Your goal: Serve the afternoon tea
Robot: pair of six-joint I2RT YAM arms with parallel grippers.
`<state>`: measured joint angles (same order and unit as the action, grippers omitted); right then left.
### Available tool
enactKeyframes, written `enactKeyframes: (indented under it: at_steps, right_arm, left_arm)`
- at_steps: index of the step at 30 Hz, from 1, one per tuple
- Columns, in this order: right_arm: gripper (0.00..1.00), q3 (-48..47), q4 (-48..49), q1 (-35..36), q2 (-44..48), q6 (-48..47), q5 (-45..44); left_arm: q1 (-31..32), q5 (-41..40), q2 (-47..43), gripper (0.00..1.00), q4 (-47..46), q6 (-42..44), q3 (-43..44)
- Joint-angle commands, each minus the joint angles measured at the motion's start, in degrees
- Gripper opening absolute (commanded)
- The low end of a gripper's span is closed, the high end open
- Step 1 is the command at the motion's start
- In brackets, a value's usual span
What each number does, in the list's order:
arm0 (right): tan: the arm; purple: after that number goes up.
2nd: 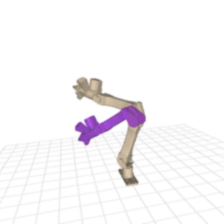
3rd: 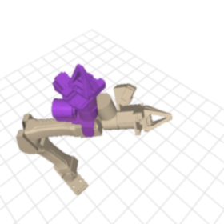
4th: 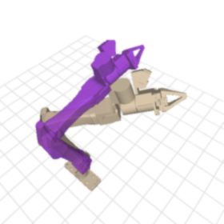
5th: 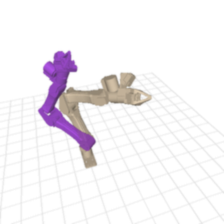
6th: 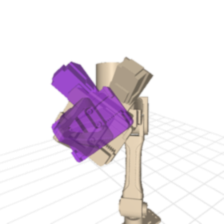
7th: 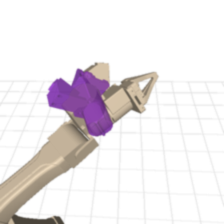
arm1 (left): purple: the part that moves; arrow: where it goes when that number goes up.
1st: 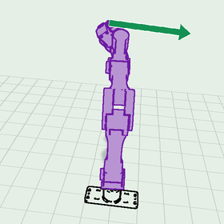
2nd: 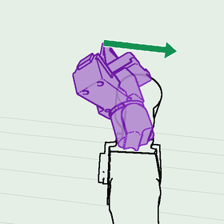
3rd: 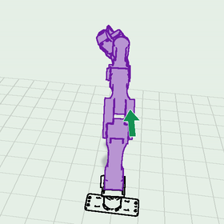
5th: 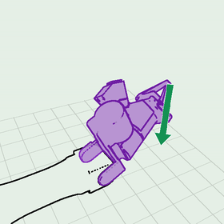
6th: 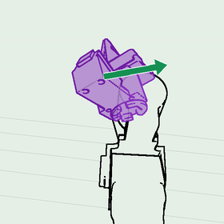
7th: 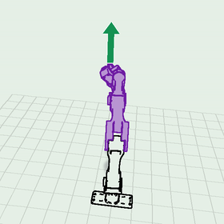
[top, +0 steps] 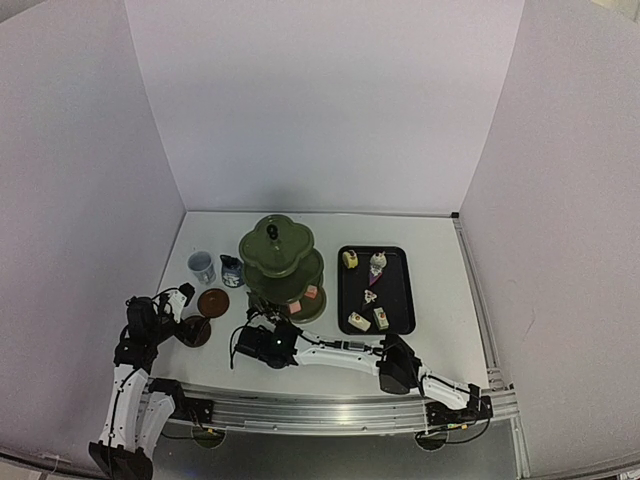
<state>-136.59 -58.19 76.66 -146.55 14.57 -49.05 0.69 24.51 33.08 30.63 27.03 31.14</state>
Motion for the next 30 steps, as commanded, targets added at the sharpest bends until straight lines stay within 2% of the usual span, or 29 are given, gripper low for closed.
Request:
enactKeyframes:
  at_steps: [1,8,15,21,27,30]
  right_arm:
    - [0.27,-0.95,0.70,0.98,5.83,0.36,3.51]
    - [0.27,1.52,1.04,1.97,8.67,0.10,13.53]
    - [0.27,7.59,1.67,3.02,16.25,1.24,25.91]
    - [0.26,24.15,1.59,3.23,29.81,7.27,31.16]
    - [0.26,43.49,1.51,3.23,44.92,16.78,28.32]
    - [0.25,49.24,-0.80,2.82,50.98,22.90,25.61]
  left_arm:
    - [-0.25,1.33,0.24,1.00,0.31,0.32,1.21]
    - [-0.25,1.84,0.49,1.00,0.54,0.79,1.25]
    - [-0.25,2.89,0.34,1.00,0.94,1.02,1.30]
    - [-0.25,4.08,-0.72,1.00,1.26,1.18,1.42]
    - [-0.25,5.12,-0.66,1.00,2.25,1.60,1.88]
    - [-0.34,5.80,-0.58,1.00,2.45,1.79,1.85]
